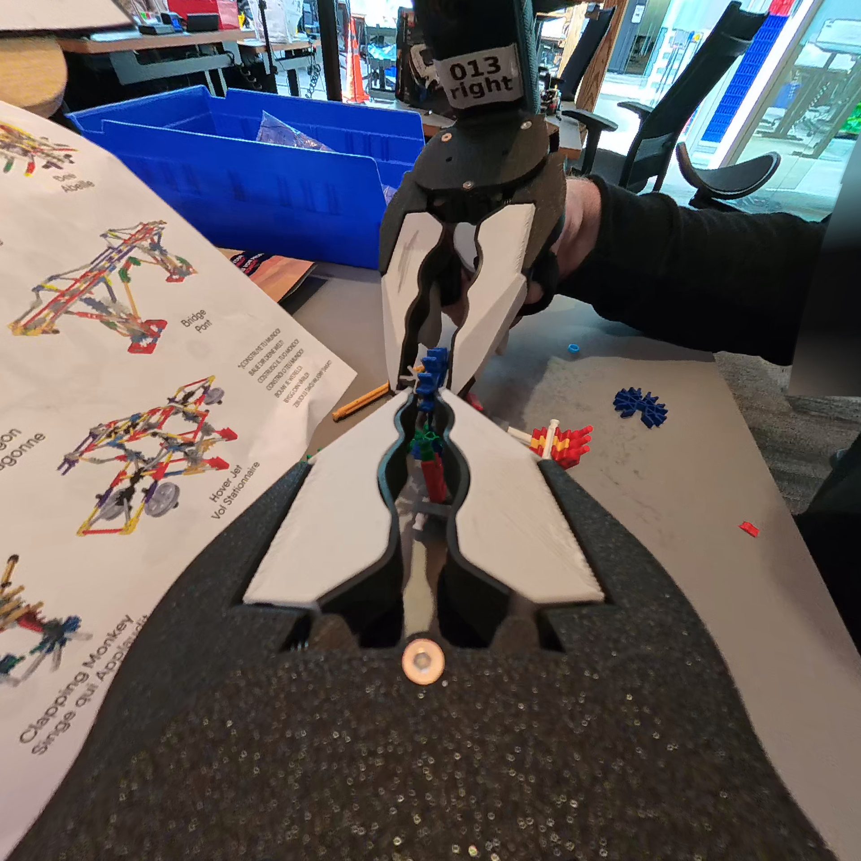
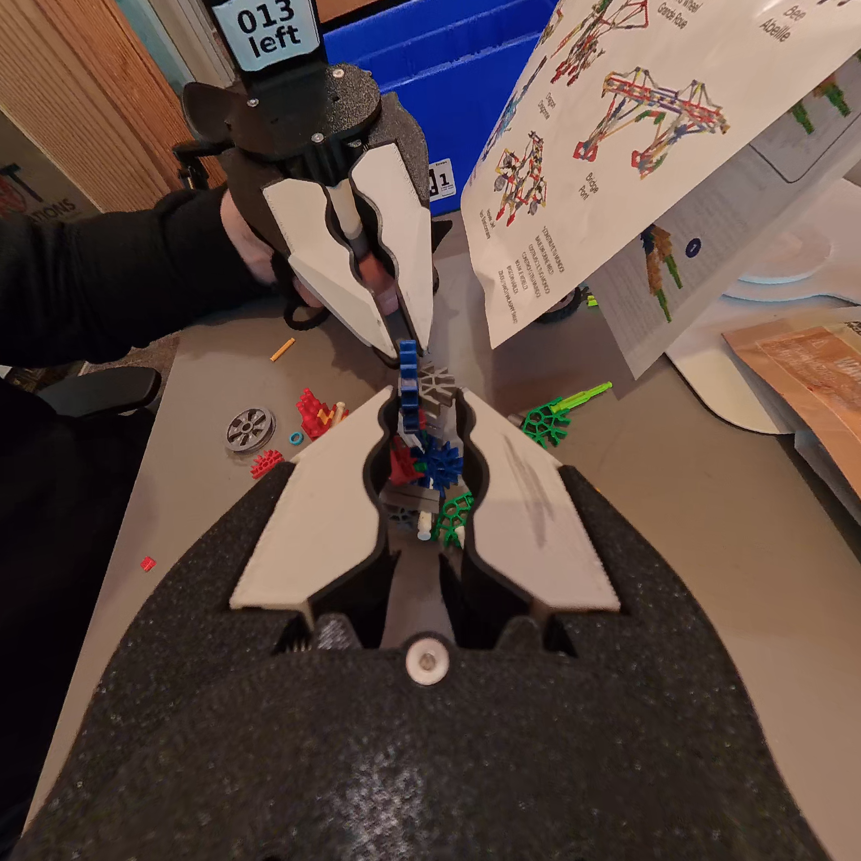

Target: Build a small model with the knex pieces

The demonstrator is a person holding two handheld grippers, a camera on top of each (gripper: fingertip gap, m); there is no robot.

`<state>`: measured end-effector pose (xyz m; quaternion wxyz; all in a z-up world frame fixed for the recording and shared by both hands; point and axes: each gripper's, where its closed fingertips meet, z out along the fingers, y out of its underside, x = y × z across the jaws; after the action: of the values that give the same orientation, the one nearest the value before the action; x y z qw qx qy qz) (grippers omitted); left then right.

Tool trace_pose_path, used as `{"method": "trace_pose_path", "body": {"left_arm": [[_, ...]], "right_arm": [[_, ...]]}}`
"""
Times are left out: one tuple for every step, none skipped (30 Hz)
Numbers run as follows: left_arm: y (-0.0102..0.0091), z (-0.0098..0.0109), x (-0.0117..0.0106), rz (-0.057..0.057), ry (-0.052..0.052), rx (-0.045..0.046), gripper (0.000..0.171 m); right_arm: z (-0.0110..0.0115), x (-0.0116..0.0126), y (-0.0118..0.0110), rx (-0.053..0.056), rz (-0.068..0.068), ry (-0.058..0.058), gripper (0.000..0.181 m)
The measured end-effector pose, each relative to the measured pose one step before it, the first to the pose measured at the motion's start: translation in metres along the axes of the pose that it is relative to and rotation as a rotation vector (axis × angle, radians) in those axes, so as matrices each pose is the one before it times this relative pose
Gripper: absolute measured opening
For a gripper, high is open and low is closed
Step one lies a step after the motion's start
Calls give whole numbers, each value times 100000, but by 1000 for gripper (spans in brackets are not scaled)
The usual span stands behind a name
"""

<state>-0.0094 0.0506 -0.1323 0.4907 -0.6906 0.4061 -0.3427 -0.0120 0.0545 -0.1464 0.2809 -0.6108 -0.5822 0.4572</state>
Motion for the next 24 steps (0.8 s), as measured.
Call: {"method": "trace_pose_path", "body": {"left_arm": [[-41,-27,-29,-338,3,462,5],[-67,-23,-66,-98,-365,604,5],[-51,-33,-92,-113,-398,470,5],[-53,-59,-137,-238,-624,451,4],[-52,-88,-139,-460,-397,469,4],[-92,-99,-81,-637,29,722,3],[-120,-84,-71,-826,109,975,3],[-137,-79,-95,-761,-136,1010,3],[-78,-52,-65,-677,36,638,3],[-2,-19,-57,-506,66,207,3],[31,7,-59,-172,-221,31,3],[15,20,-14,-169,-31,69,3],[4,37,33,-245,290,124,3],[-13,22,17,-57,68,152,3],[-8,21,16,122,-4,137,3],[-16,18,67,97,335,125,3],[-66,-1,92,256,391,420,3],[-89,-2,64,483,165,540,3],[-97,-18,52,831,-5,579,3],[-10,-17,41,1203,-152,-96,4],[30,16,28,1322,-324,-312,4],[50,45,73,1092,-103,-294,4],[37,61,40,1802,-528,-285,4],[41,39,93,2352,-394,-370,4]], "right_arm": [[-39,11,-47,384,-16,4,23],[-62,56,-13,198,89,165,24],[-70,91,4,102,196,245,24],[-117,104,17,49,203,243,24],[-139,80,-17,163,254,158,25],[-171,107,-80,480,244,365,26],[-161,82,-100,531,225,251,26],[-120,50,-13,94,187,95,26],[-73,84,93,-495,206,275,26],[1,96,191,-1023,278,304,26],[68,40,216,-1000,35,175,26],[105,-35,108,-549,-268,-89,26],[91,-72,33,-236,-302,-137,26],[60,-56,-7,-64,-244,-66,26],[48,-5,-27,168,-262,232,26],[44,47,-26,161,-122,310,25],[48,42,-61,390,-137,363,24],[64,-44,-111,729,-512,15,17],[63,-91,-86,414,-1151,87,14],[54,20,-10,-114,-1688,866,14],[14,38,27,-327,-1303,762,14],[-12,101,5,-209,-1706,1193,8],[-31,177,-10,-189,-2711,2117,8],[-22,57,27,-510,-2886,1490,8]]}}
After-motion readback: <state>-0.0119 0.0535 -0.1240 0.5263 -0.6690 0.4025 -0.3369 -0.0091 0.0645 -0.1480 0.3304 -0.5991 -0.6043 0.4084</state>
